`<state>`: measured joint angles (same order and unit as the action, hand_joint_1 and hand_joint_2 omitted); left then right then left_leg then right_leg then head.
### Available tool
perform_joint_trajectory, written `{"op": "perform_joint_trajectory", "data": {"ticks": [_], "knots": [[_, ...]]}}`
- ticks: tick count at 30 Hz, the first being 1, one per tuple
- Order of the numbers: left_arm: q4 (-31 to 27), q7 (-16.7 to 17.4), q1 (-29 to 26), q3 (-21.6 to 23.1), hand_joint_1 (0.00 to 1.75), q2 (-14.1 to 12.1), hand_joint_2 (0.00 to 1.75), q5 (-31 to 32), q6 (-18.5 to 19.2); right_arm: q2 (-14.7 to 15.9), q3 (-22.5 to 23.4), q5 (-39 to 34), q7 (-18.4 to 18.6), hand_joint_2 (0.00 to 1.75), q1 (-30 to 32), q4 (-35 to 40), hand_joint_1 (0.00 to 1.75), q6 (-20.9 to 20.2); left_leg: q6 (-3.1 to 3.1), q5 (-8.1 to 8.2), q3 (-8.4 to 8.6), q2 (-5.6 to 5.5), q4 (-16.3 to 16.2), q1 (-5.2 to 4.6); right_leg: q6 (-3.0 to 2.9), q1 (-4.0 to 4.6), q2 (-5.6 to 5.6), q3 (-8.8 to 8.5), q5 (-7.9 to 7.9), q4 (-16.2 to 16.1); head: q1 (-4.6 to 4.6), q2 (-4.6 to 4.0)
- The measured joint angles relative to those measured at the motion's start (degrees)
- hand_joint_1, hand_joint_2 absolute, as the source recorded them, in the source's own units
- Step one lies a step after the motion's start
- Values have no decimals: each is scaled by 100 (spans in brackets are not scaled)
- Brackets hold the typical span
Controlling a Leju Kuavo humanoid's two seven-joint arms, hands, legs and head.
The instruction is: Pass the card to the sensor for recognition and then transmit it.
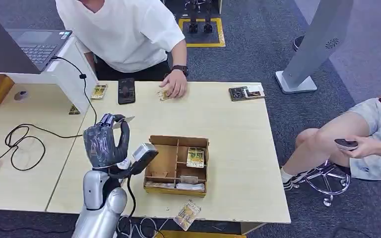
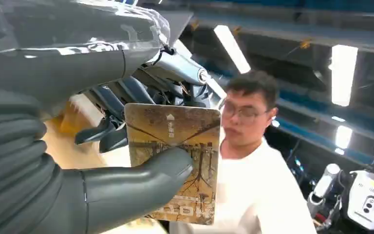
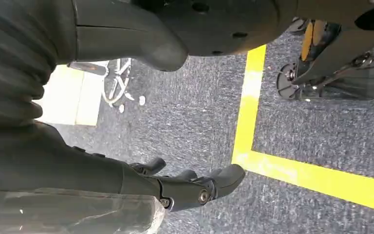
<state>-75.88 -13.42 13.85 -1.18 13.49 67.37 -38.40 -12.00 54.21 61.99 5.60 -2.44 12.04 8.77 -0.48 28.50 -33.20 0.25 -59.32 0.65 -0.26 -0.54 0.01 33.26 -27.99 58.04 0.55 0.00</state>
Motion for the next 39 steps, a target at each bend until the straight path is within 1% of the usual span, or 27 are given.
{"op": "perform_joint_trajectory", "data": {"ticks": [1,3,4,5,8,11,16,19,22,25,28,30,31,33,34,39], "knots": [[203,33,43,-13,175,17,175,-687,7,0,4,-33,37,175,-2,0,0,9,0,0,0,1,0,0,0,0,1,0,0,0,2,0],[524,245,121,55,175,0,175,-2241,61,-2,24,-85,44,175,-1,0,0,31,0,0,3,6,0,0,-1,0,6,1,1,1,2,0],[675,291,161,101,175,-35,175,-3050,127,-2,33,-85,46,175,3,0,0,46,0,0,3,5,0,1,-1,1,4,1,1,1,4,-2],[806,286,188,169,175,-94,175,-3692,201,-2,44,-85,48,175,5,0,0,68,-1,-1,3,4,-1,2,-1,1,3,2,0,1,4,0],[1181,171,286,424,175,-263,175,-5031,428,-2,59,-85,46,175,2,0,0,98,-1,-1,2,3,0,2,-1,1,4,1,0,4,4,0],[1433,61,357,619,175,-431,175,-5914,606,-2,72,-85,39,175,12,0,0,125,-2,-1,1,7,0,2,0,1,8,3,0,4,4,0],[1706,9,441,929,175,-662,175,-6699,780,-2,111,-87,37,175,13,-4,0,140,-1,0,-1,5,0,1,0,1,6,3,0,2,4,0],[1803,-13,466,1043,175,-746,175,-6839,782,-2,146,-90,39,175,13,-9,0,144,-1,0,-1,5,0,1,0,1,6,2,0,2,4,0],[1894,-39,499,1157,175,-811,175,-6879,675,-2,159,-90,41,175,13,-15,0,144,-1,0,-1,5,-1,1,0,0,5,2,0,2,4,0],[1958,-41,521,1255,175,-877,175,-6815,507,-2,166,-90,41,175,14,-17,0,144,-1,0,0,5,-1,1,0,0,5,3,0,2,4,0],[2038,-41,543,1390,175,-944,175,-6556,224,-2,173,-92,44,175,11,-17,0,142,-1,0,0,5,0,1,0,0,5,2,0,3,4,0],[2089,-39,547,1447,175,-975,175,-6316,39,-2,179,-90,48,175,12,-17,0,135,-1,0,-1,5,0,1,0,1,5,2,0,3,4,0],[2111,-37,543,1449,175,-986,175,-6042,13,-2,181,-90,50,175,12,-17,0,124,-1,0,-1,5,0,1,0,1,5,2,0,3,7,0],[2146,-35,539,1419,175,-988,175,-5336,2,-2,186,-90,50,175,11,-17,0,118,-1,0,-2,2,0,1,0,1,4,2,0,3,4,0],[2150,-19,537,1397,175,-984,175,-5105,0,-2,186,-87,52,175,10,-17,0,109,-1,0,-2,2,0,1,0,1,4,2,0,3,4,0],[2154,144,507,1229,175,-958,175,-4284,0,-2,186,-83,76,175,11,-17,0,98,-1,0,-3,3,0,1,0,0,4,2,0,2,4,0]]}}
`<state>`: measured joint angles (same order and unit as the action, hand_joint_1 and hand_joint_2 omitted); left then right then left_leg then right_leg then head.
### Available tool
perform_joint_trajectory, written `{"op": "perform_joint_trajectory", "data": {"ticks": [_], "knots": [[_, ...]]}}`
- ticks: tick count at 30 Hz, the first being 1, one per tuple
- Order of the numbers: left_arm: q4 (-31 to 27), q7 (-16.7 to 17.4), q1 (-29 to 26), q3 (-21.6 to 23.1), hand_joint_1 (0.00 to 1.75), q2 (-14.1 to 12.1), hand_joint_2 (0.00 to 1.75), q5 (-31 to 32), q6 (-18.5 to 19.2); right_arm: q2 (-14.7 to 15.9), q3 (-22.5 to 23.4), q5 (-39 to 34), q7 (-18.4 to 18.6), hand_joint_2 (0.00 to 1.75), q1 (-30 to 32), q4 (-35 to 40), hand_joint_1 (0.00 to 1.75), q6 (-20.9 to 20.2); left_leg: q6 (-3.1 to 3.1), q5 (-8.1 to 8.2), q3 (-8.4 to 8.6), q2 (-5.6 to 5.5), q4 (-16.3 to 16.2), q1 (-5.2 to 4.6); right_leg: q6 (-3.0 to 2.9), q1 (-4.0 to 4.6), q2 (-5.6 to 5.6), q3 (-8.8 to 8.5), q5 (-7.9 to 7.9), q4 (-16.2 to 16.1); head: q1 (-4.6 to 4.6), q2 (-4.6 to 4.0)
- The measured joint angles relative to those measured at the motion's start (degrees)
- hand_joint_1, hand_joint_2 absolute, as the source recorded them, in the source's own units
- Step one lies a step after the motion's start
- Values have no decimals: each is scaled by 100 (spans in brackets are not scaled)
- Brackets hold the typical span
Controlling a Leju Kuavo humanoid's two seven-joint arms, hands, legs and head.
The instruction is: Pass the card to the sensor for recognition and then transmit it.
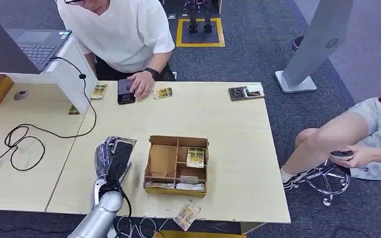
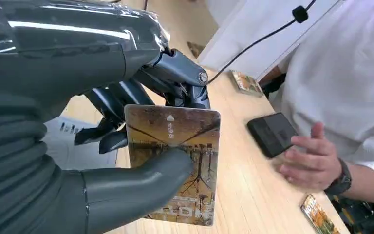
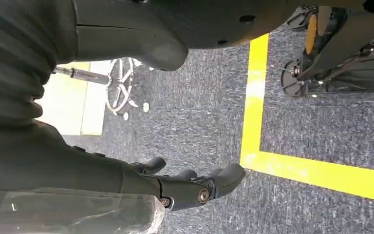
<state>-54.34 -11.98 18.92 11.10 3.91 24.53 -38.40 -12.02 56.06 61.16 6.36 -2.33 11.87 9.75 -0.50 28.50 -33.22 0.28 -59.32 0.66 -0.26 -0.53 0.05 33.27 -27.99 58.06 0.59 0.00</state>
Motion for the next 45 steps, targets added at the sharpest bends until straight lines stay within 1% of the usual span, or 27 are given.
{"op": "perform_joint_trajectory", "data": {"ticks": [2,6,8,12,15,19,28,31,33,36,41,45], "knots": [[0,42,-20,-103,175,22,175,308,0,0,0,13,0,175,-1,0,0,-11,0,0,0,0,0,0,0,0,0,0,0,0,0,0],[0,96,-54,-256,175,66,175,568,0,0,0,15,4,175,-1,0,0,-13,0,0,0,0,0,0,0,0,-1,0,0,0,0,0],[0,182,-72,-325,175,87,175,881,-2,0,0,24,7,175,-2,0,0,-17,0,0,0,-1,0,1,0,0,-1,0,0,0,0,0],[0,474,-117,-474,175,131,175,1578,-2,0,0,35,22,175,-4,0,0,-50,0,0,0,0,1,0,0,0,-1,0,0,0,0,0],[2,701,-158,-485,175,131,175,1878,-2,0,0,55,24,175,-5,0,0,-76,0,0,0,0,1,0,0,0,-1,0,0,0,0,0],[46,968,-172,-483,175,125,175,2069,-2,0,0,114,24,175,-5,2,0,-85,0,0,0,0,0,0,0,0,-1,0,0,0,0,0],[153,1350,-157,-439,175,81,175,2253,0,0,0,118,24,175,-10,2,0,-90,0,0,2,1,1,1,0,0,0,-1,0,1,0,0],[212,1449,-177,-420,175,72,175,2363,-2,0,0,122,24,175,-8,2,0,-90,0,0,2,3,1,1,0,0,2,0,0,1,0,0],[236,1445,-203,-422,175,68,175,2524,-2,0,0,122,24,175,-8,2,0,-81,0,0,1,-2,0,1,0,0,-4,0,0,1,0,0],[236,1497,-258,-474,175,79,175,3032,-2,0,0,131,24,175,-13,2,0,-74,0,0,0,-4,1,0,0,0,-4,-1,0,1,0,0],[234,1602,-305,-621,175,90,175,3672,-4,0,0,133,9,175,-12,2,0,-76,0,0,0,-3,0,0,0,0,-4,-1,0,0,0,0],[225,1554,-347,-798,175,155,175,3827,-4,0,0,131,-26,175,-12,2,0,-76,0,0,1,-3,0,0,0,0,-4,-1,0,0,0,0]]}}
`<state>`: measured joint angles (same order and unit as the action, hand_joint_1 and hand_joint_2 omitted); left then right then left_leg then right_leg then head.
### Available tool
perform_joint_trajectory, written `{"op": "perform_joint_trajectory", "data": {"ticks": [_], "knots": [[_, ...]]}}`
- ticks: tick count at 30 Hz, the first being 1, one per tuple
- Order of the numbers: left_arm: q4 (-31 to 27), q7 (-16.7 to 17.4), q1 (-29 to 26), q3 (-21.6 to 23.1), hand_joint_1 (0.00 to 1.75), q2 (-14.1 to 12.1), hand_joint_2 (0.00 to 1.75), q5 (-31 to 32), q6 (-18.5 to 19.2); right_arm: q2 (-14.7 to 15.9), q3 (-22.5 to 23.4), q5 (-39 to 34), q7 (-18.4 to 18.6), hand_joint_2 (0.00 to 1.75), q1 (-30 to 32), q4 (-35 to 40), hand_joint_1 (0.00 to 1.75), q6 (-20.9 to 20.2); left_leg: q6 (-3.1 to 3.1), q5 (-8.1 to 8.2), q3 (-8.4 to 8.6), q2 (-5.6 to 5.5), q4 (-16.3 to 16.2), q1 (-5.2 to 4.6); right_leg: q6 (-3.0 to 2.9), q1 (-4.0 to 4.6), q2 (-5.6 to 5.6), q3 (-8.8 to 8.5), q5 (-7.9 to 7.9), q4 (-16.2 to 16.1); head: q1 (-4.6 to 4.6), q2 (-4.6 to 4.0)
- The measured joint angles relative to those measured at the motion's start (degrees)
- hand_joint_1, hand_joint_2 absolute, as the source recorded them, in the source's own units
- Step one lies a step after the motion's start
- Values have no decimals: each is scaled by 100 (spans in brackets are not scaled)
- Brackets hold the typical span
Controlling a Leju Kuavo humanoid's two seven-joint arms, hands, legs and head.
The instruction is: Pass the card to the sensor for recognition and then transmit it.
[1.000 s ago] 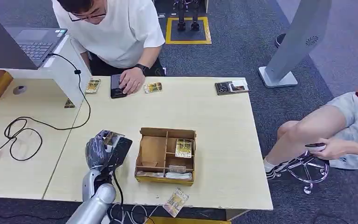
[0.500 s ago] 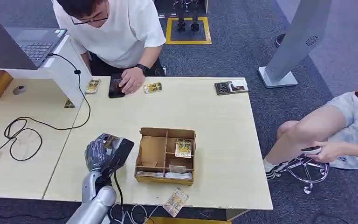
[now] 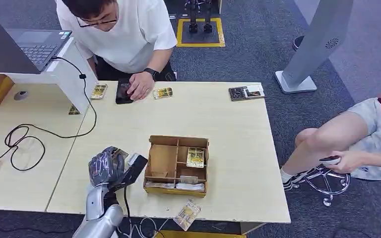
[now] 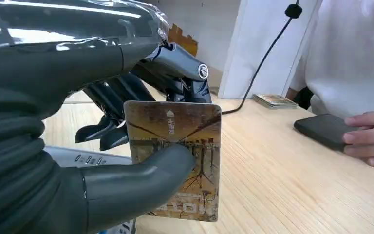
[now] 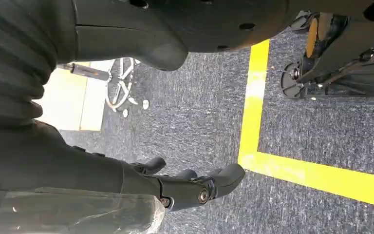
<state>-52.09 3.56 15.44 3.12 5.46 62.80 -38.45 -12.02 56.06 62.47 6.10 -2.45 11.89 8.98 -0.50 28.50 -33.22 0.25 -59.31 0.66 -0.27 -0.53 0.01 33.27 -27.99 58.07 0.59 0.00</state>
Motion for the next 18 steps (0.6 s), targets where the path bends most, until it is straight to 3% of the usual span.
{"op": "perform_joint_trajectory", "data": {"ticks": [6,12,18], "knots": [[-9,-330,-45,-214,175,105,175,-221,0,0,0,0,0,175,1,0,0,2,0,0,0,-1,0,0,0,0,0,0,0,0,0,0],[-168,-1288,-71,-754,175,400,175,-708,0,0,0,0,-5,175,1,0,0,4,0,0,-1,-1,0,0,0,0,-1,-1,0,0,0,0],[-341,-1930,-79,-1294,175,658,175,-1060,0,0,0,2,-11,175,1,0,0,11,0,0,0,-2,0,0,0,0,-1,0,0,0,0,0]]}}
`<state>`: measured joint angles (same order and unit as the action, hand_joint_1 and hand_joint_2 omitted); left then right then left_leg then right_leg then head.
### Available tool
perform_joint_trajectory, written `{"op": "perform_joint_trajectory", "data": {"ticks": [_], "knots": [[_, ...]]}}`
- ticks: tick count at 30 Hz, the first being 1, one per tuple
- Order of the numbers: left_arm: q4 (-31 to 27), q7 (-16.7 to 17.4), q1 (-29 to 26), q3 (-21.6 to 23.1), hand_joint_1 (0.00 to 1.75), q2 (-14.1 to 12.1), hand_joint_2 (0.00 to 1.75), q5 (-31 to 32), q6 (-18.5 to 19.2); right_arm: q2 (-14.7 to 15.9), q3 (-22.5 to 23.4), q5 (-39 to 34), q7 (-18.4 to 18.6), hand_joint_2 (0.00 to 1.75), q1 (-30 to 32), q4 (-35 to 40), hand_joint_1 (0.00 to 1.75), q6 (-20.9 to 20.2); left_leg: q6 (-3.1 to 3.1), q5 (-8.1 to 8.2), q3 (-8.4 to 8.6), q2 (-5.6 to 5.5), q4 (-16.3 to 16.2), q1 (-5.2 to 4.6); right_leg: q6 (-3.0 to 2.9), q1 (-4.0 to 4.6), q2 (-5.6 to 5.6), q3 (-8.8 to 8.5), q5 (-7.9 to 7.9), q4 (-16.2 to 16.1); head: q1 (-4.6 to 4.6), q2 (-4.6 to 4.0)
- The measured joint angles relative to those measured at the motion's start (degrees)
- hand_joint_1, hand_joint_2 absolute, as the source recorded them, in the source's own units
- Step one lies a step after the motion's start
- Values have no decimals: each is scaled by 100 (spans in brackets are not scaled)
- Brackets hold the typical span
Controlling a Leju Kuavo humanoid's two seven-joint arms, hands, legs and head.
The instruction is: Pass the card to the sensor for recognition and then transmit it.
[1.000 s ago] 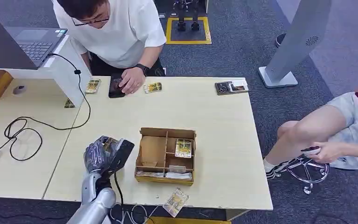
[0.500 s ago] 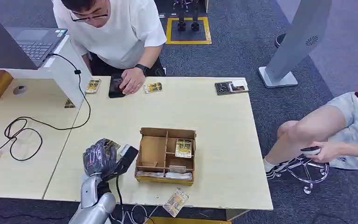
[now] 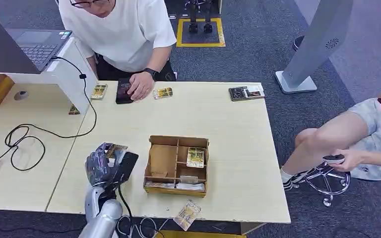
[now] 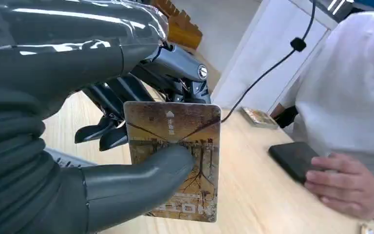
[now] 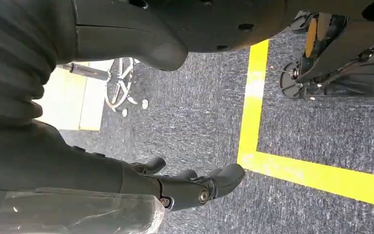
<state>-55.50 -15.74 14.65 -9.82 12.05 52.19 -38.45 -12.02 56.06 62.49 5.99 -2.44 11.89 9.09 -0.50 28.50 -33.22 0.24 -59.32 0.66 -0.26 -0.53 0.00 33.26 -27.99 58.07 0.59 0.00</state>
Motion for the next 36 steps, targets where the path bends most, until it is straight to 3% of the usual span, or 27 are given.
{"op": "perform_joint_trajectory", "data": {"ticks": [4,11,17,26,30,32,34,36], "knots": [[-61,-320,0,-293,175,144,175,-251,0,0,0,33,0,175,0,0,0,0,0,0,0,1,0,0,0,0,0,0,0,0,0,0],[-142,-452,-3,-542,175,273,175,-78,0,0,0,83,0,175,0,0,0,-2,0,0,0,0,0,0,0,0,-1,0,0,0,0,0],[-243,-447,-15,-723,175,336,175,339,0,0,0,85,0,175,0,0,0,-11,0,0,0,0,0,0,0,0,-1,0,0,0,0,0],[-461,-111,-64,-858,175,367,175,1381,0,0,0,98,-2,175,-1,0,0,-35,0,0,0,0,0,0,0,0,-2,0,0,0,2,0],[-527,-44,-79,-876,175,367,175,1544,0,0,0,98,-4,175,-1,0,0,-35,0,0,-1,0,0,0,0,0,-2,0,0,1,0,0],[-597,281,-126,-878,175,358,175,2078,0,0,0,103,-9,175,-1,0,0,-57,0,0,-1,0,0,0,0,0,-2,0,0,0,0,0],[-723,780,-201,-867,175,321,175,2779,0,0,0,116,-13,175,-1,0,0,-70,0,0,0,2,0,0,0,0,0,0,0,0,0,0],[-798,1293,-271,-780,175,229,175,3094,0,0,0,162,-26,175,0,0,0,-79,0,0,0,2,0,0,0,0,0,1,0,0,0,-2]]}}
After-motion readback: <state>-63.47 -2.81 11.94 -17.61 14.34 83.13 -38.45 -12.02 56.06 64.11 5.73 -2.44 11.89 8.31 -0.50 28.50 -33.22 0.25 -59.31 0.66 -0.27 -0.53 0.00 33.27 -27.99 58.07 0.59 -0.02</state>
